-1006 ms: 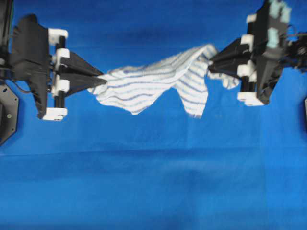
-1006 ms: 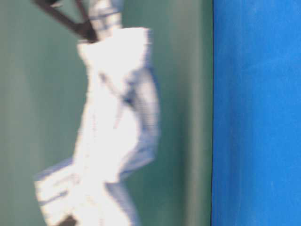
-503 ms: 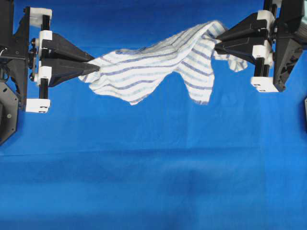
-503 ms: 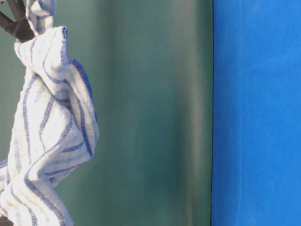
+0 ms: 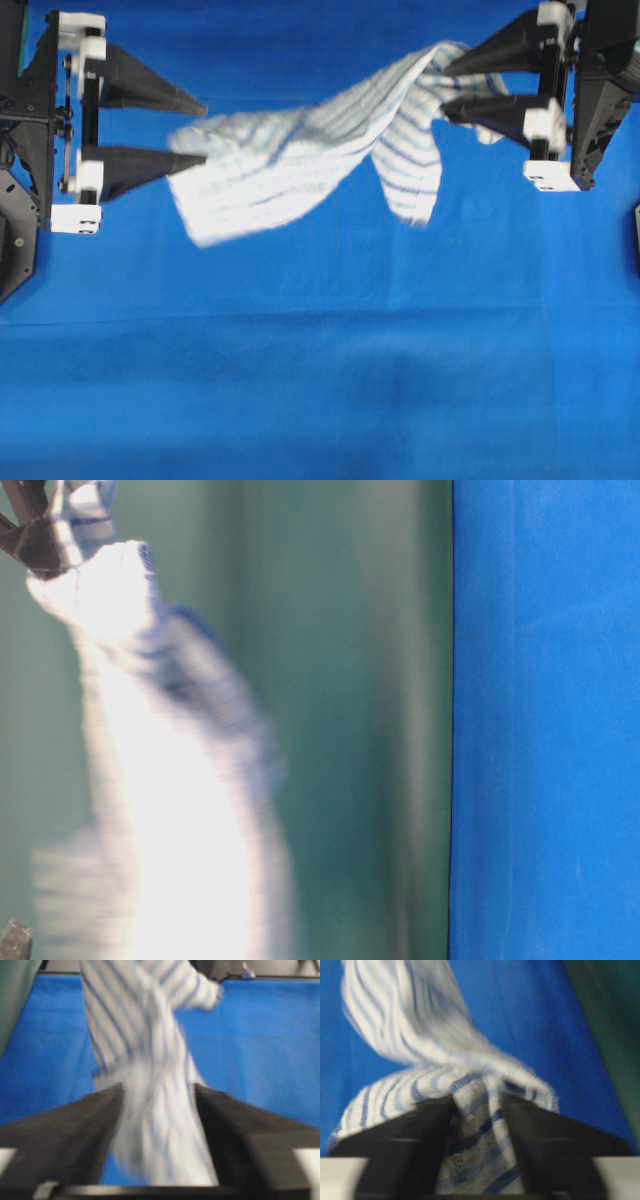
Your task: Lift the towel with both arms.
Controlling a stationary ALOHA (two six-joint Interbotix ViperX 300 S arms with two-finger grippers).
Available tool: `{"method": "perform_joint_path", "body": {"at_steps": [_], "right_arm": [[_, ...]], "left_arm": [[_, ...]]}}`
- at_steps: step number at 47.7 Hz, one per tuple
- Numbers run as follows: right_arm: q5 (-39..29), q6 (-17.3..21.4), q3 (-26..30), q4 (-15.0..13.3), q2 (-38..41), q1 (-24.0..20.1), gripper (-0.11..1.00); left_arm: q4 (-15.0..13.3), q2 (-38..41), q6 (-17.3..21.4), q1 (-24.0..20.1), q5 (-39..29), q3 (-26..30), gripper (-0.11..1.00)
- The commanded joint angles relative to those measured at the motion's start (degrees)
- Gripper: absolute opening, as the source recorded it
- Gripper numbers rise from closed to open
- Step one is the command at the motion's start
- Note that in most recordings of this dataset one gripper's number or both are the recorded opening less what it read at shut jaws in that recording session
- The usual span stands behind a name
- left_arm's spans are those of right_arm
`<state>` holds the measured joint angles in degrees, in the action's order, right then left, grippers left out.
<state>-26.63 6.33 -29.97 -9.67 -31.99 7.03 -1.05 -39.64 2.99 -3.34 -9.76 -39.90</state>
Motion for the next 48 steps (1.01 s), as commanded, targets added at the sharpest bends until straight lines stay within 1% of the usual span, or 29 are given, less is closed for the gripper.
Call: {"method": "perform_joint_path", "body": {"at_steps": [1, 3, 4, 6, 8, 14, 20, 29, 37, 48], "right_arm": [[0.35, 0.00, 1.58, -0.26, -0.44, 0.09, 0.63], [0.26, 0.09, 1.58, -0.26, -0.44, 0.00, 0.69], [0.26, 0.09, 1.58, -0.26, -0.53, 0.09, 0.70], [0.26, 0.18, 1.58, -0.26, -0.44, 0.09, 0.68], [0.26, 0.18, 1.58, -0.26, -0.53, 0.09, 0.65], [0.00, 0.26, 1.32, -0.26, -0.35, 0.09, 0.66], [0.18, 0.70, -0.09, -0.18, 0.35, -0.70, 0.66], [0.62, 1.23, -3.08, 0.09, 4.13, -4.13, 0.66], [3.78, 3.16, -5.54, 0.18, 8.96, -5.63, 0.66], [9.84, 4.75, -9.49, 0.26, 16.08, -5.63, 0.66]], "left_arm": [[0.00, -0.18, 0.00, -0.18, 0.62, 1.58, 0.66], [0.00, -0.18, 0.00, -0.09, 0.70, 1.49, 0.77], [0.00, -0.18, 0.00, -0.09, 0.62, 1.41, 0.82], [0.00, -0.09, 0.00, -0.18, 0.62, 1.32, 0.89], [0.00, -0.09, 0.00, -0.09, 0.62, 1.32, 0.93], [0.00, 0.26, 0.00, 0.09, 0.53, 1.14, 0.92], [0.00, 1.41, 0.00, 0.97, 0.88, 0.44, 0.92], [0.00, 5.89, -0.18, 2.46, 2.64, -2.55, 0.92], [0.00, 10.99, -0.35, 3.60, 6.24, -4.92, 0.92], [-0.09, 18.54, -0.44, 4.04, 12.66, -8.70, 0.92]]}}
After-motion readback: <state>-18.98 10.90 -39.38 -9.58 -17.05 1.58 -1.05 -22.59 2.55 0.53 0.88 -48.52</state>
